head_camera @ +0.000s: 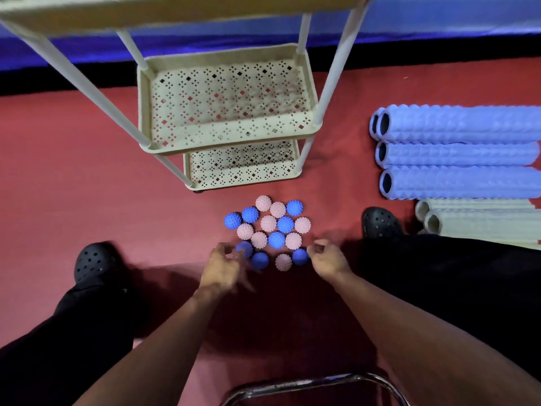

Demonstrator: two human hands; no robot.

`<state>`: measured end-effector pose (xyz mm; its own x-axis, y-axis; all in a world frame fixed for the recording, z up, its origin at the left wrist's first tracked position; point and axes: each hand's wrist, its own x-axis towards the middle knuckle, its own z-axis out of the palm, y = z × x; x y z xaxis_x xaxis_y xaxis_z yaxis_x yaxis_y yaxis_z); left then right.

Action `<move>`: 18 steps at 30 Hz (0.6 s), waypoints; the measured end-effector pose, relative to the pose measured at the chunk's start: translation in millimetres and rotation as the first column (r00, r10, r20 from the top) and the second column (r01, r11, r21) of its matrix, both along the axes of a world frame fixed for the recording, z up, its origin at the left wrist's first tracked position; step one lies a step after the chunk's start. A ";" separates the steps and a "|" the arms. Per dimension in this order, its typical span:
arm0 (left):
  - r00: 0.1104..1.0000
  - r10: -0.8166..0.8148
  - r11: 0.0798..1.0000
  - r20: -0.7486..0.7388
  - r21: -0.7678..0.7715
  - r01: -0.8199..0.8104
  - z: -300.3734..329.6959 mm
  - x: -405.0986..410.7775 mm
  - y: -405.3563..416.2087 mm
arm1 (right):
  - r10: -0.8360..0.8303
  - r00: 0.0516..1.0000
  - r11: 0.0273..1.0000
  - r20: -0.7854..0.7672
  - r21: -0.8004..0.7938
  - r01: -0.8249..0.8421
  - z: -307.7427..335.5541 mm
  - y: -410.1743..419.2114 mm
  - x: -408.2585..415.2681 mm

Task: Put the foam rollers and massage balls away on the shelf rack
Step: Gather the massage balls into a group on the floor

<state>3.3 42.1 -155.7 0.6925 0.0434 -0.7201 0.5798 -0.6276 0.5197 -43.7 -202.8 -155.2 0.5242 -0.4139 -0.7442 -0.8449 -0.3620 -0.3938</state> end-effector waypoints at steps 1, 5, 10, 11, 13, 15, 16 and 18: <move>0.998 -0.057 0.998 0.018 0.025 0.056 13.3 -1.7 -2.7 | 0.038 0.999 0.999 0.011 -0.012 -0.038 14.5 -0.2 0.6; 0.945 -0.284 0.957 0.164 0.100 0.270 75.5 0.2 -9.0 | 0.219 0.969 0.975 0.110 -0.063 -0.213 80.4 -1.3 5.3; 0.837 -0.417 0.906 0.355 0.238 0.350 164.5 0.3 -9.4 | 0.430 0.872 0.897 0.235 -0.218 -0.384 160.8 0.2 3.3; 0.816 -0.431 0.899 0.384 0.264 0.350 179.6 -1.5 -7.7 | 0.467 0.848 0.878 0.250 -0.246 -0.410 176.7 1.3 0.3; 0.768 -0.467 0.880 0.437 0.311 0.359 211.1 -8.5 -5.2 | 0.540 0.795 0.834 0.277 -0.307 -0.459 205.8 3.5 -8.0; 0.725 -0.505 0.858 0.468 0.360 0.366 238.8 -19.3 -3.5 | 0.613 0.736 0.779 0.287 -0.379 -0.500 233.8 6.3 -18.6; 0.708 -0.519 0.849 0.479 0.381 0.366 252.0 -24.6 -3.0 | 0.644 0.708 0.751 0.289 -0.416 -0.513 247.3 7.5 -23.4; 0.683 -0.531 0.841 0.501 0.407 0.356 275.6 -34.7 -2.5 | 0.688 0.668 0.708 0.284 -0.465 -0.532 273.6 9.8 -31.1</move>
